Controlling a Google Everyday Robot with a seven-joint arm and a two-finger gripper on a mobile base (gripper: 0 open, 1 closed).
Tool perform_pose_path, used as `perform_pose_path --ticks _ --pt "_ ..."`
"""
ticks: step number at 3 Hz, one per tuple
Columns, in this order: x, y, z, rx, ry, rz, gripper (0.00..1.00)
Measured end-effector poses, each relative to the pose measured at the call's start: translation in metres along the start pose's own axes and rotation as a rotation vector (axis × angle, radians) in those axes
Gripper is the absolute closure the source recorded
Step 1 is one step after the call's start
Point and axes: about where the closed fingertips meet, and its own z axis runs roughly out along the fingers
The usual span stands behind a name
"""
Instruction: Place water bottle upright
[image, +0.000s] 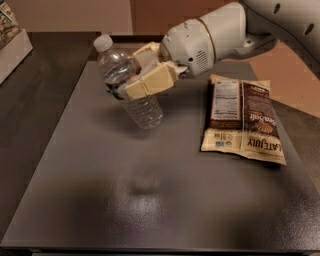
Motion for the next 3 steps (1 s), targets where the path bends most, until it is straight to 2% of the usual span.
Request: perform_pose_path --ticks 1,2,3 --pt "0.015 -0.006 0.001 0.085 -0.143 -0.033 1.0" --pt "0.023 -0.013 0.0 0.15 -0.235 -0.056 1.0" --pt "0.031 -0.019 0.0 0.184 -0.297 -0.043 1.0"
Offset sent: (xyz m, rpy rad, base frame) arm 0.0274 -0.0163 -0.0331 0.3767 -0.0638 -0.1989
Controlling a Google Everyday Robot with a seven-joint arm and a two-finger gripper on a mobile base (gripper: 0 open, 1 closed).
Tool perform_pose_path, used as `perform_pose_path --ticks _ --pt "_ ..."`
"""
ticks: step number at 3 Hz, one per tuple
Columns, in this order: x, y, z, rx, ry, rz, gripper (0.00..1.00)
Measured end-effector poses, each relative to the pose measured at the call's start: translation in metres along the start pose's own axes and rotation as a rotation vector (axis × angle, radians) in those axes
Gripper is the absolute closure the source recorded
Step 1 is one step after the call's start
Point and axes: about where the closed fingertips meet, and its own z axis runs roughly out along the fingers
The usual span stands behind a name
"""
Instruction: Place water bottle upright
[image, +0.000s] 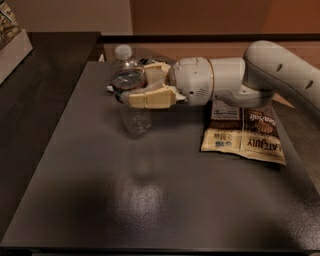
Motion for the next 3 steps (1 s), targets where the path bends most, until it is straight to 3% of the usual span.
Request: perform_pose_path --ticks 2,3 --pt "0.023 -0.001 -0.001 0.046 -0.02 0.076 1.0" --pt "0.03 0.0 0.001 0.068 -0.028 0.081 1.0"
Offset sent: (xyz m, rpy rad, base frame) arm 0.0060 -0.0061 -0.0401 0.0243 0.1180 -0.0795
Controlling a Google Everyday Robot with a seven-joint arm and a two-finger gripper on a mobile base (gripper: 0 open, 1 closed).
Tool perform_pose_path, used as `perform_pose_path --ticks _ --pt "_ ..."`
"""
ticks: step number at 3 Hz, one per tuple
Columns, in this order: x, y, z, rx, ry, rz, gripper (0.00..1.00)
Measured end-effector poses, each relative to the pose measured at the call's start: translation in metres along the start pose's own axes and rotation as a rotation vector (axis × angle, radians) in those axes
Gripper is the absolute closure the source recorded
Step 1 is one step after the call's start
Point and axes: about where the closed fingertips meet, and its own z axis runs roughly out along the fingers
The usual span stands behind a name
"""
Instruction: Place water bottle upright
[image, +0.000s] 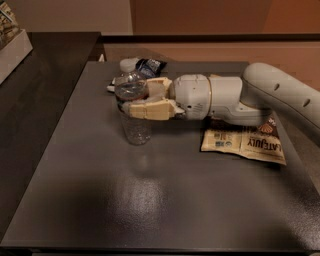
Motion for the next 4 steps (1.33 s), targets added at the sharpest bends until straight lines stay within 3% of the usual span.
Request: perform_pose_path --ticks 2,4 --pt "0.0132 0.0005 0.0007 0.035 -0.002 0.005 0.6" --pt "0.0109 0.0028 0.0053 0.026 -0.001 0.001 0.13"
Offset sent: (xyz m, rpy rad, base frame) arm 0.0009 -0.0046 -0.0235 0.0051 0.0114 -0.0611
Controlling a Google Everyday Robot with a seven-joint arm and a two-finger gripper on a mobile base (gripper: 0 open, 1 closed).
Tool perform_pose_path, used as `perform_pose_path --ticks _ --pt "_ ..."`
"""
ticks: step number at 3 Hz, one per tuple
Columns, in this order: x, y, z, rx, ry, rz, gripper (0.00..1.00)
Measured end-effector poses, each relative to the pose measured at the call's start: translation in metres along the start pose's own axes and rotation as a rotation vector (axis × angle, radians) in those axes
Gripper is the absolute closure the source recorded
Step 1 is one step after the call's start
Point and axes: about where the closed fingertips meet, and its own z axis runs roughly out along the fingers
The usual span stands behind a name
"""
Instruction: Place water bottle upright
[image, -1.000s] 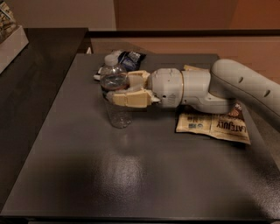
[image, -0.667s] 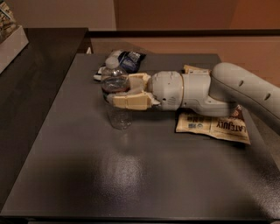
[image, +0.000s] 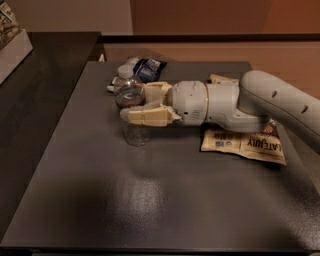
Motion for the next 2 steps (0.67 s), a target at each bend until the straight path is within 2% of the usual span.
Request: perform_pose_path --ticks 1,2 --pt "-0.0011 0.0012 0.0023 -0.004 0.0 -0.002 0.0" --pt "-0.0011 0.0013 0.0024 -0.005 0.0 -0.002 0.0"
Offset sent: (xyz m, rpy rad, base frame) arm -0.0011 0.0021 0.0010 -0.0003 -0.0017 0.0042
